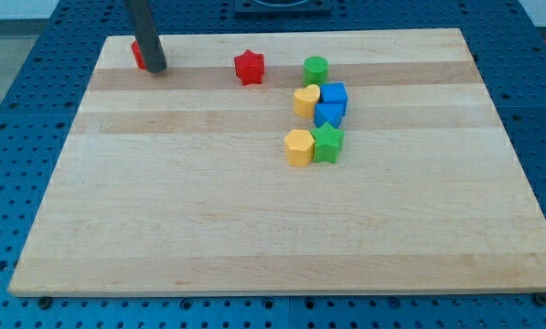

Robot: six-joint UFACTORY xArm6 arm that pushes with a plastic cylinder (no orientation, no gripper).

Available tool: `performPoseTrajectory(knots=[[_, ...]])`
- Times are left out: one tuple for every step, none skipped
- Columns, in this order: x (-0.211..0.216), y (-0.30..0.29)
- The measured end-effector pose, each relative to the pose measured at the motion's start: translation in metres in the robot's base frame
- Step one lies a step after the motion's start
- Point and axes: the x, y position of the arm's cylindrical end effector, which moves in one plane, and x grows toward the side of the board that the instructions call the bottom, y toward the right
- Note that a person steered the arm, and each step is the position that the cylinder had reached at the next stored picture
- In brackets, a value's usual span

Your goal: Move the red circle upwards slightly

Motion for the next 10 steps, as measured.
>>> performPoseTrajectory(knots=[[-0.006,0.000],[0.009,0.000],[0.024,-0.005],[0.018,-0.019],[0.006,-0.028],[-0.010,-0.031],[-0.017,-0.031],[-0.017,-0.033],[-0.017,-0.033],[0.004,-0.017]])
